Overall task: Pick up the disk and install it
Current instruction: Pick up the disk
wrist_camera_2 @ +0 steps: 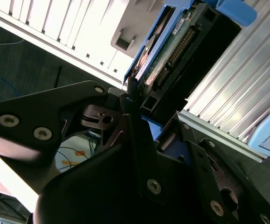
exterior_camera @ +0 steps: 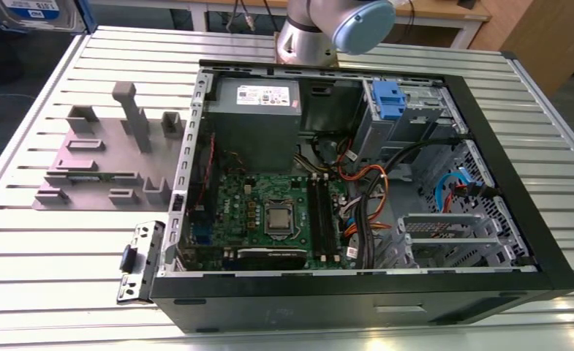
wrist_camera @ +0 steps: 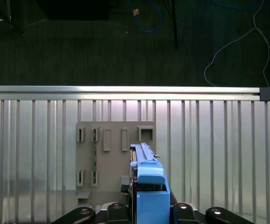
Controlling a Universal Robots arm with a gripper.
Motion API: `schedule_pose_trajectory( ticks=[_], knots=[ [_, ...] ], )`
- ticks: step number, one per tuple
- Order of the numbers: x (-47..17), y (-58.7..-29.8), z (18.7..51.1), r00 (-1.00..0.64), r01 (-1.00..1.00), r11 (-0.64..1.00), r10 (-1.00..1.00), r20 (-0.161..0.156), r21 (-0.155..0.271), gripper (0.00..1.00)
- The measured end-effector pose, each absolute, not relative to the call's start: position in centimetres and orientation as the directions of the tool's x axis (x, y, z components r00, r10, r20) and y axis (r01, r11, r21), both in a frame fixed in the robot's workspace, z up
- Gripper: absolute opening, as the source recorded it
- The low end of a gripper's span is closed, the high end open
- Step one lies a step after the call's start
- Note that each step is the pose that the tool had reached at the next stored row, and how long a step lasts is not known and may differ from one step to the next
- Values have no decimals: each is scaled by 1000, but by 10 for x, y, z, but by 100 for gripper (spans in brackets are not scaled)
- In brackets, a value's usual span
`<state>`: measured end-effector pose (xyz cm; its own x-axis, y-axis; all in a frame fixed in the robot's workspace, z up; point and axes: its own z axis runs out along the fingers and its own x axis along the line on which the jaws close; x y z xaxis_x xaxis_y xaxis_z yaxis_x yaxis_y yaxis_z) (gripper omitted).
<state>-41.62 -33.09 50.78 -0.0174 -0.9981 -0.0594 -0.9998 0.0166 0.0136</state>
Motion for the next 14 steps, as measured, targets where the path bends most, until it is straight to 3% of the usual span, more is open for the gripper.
schedule_pose_trajectory(
  ticks=[14],
  knots=[
    [-416,-336,508,-17,-1000,17,-998,-59,14,36]
  ],
)
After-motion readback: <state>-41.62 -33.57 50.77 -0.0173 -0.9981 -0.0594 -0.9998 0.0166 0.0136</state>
